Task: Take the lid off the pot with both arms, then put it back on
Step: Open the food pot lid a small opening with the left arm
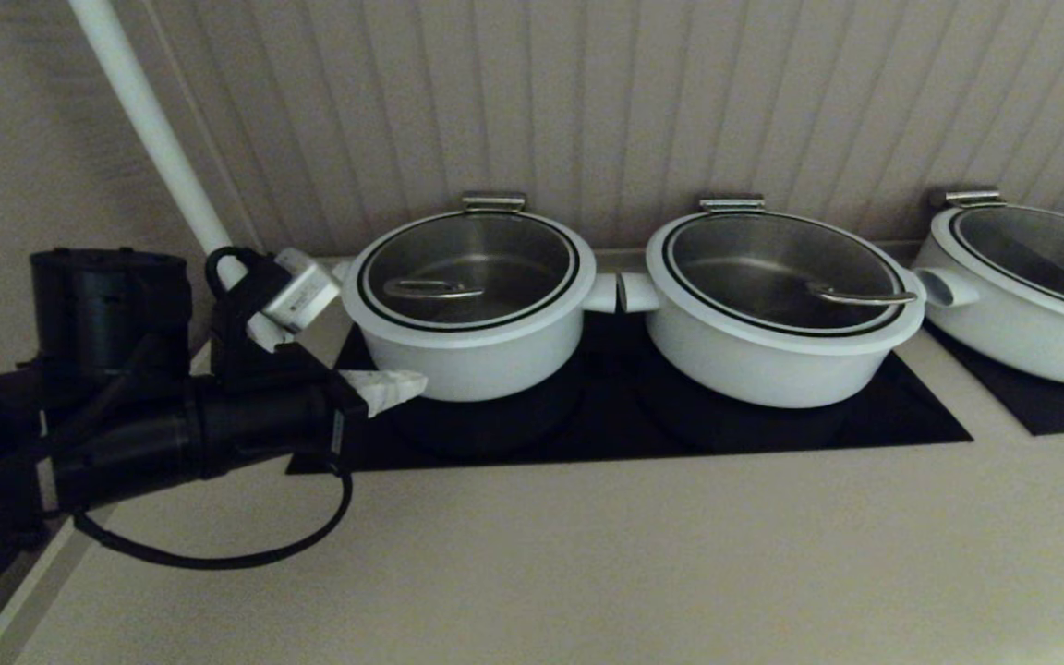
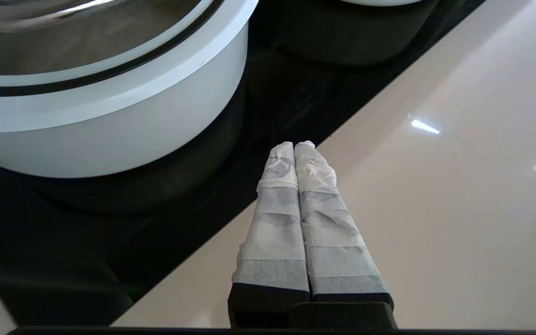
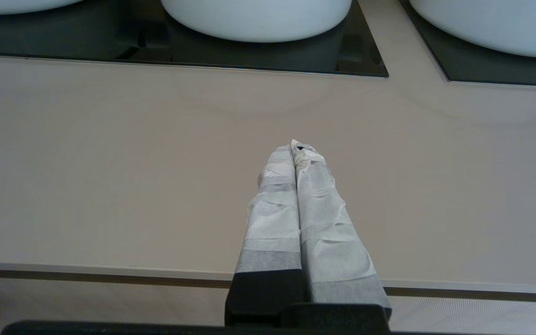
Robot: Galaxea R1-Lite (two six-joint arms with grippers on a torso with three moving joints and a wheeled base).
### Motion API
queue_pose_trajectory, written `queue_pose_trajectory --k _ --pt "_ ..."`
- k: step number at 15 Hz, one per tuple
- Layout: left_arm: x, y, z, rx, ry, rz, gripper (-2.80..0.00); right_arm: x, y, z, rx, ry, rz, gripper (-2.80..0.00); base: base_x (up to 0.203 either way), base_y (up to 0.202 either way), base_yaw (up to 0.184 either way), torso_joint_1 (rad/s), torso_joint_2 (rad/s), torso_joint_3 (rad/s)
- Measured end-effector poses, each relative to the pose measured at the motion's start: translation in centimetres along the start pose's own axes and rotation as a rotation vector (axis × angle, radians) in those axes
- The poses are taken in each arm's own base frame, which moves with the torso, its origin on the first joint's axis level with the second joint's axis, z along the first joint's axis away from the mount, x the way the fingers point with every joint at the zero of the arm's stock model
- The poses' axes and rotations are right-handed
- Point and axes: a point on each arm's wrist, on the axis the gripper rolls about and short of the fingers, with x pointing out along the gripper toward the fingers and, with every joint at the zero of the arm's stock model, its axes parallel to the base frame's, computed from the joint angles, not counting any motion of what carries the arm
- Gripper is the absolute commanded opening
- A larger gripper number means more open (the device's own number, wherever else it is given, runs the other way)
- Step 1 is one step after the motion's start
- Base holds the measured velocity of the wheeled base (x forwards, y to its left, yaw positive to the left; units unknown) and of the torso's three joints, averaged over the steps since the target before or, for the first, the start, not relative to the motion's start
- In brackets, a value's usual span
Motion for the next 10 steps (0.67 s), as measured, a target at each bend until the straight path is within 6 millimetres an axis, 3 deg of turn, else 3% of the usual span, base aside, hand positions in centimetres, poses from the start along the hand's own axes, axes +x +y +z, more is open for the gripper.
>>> queue_pose_trajectory --k 10 --pt "2.7 0.9 1.0 0.015 -0.039 0.048 -2.8 0.0 0.0 0.0 0.0 0.0 0.0 -2.8 0.0 0.0 0.0 0.0 0.0 0.0"
